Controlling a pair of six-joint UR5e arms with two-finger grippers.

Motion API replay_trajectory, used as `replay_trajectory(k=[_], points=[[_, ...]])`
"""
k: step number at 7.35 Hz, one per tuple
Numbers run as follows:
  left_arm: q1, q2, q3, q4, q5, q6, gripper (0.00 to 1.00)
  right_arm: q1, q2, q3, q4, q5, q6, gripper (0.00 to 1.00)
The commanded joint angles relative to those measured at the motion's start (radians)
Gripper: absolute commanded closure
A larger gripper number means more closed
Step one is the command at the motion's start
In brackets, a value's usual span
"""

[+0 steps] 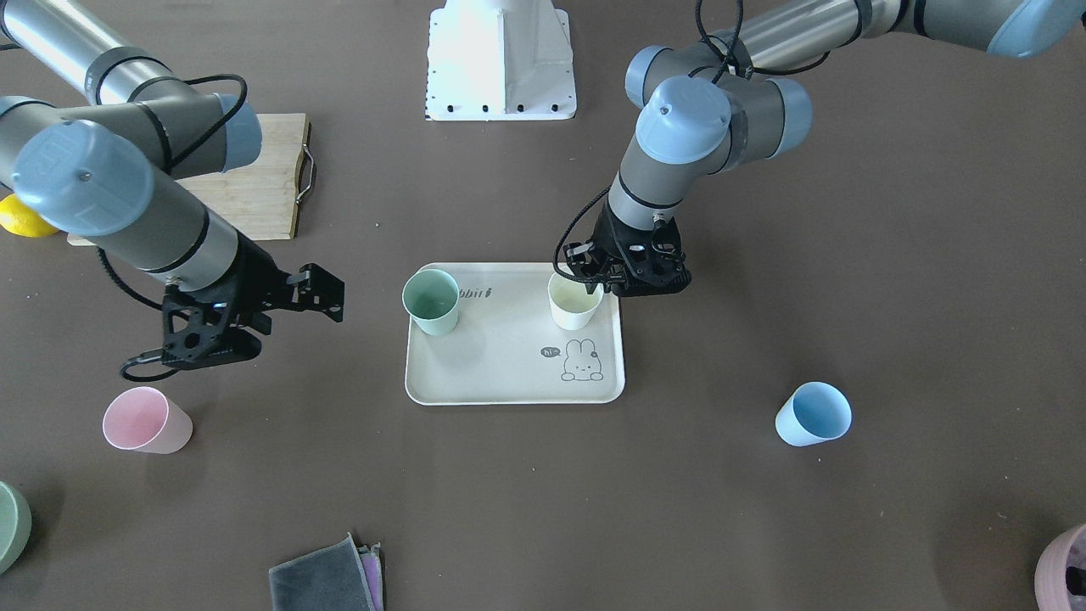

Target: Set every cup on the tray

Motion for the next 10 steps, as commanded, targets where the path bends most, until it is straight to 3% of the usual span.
replay_trajectory(k=[1,3,7,8,9,10], points=[[-0.032,0.002,-0.005,0.006,0.013,0.009,0.03,0.092,-0.011,-0.118,0.005,-0.022,-0.167,0.01],[-0.120,0.016,-0.014,0.041,-0.021,0.131,0.03,0.158,0.000,-0.235,0.010,-0.029,-0.281,0.02],[-0.226,0.019,-0.038,0.151,-0.043,0.297,0.03,0.142,-0.007,-0.303,0.013,-0.073,-0.283,0.11],[-0.278,0.026,-0.036,0.188,-0.044,0.408,0.03,0.129,-0.009,-0.309,0.013,-0.087,-0.280,0.19],[-0.306,0.063,-0.033,0.179,-0.046,0.464,0.03,0.120,-0.017,-0.309,0.013,-0.087,-0.283,0.39],[-0.338,0.071,-0.015,0.178,-0.046,0.532,0.03,0.115,-0.023,-0.308,0.013,-0.084,-0.281,0.73]])
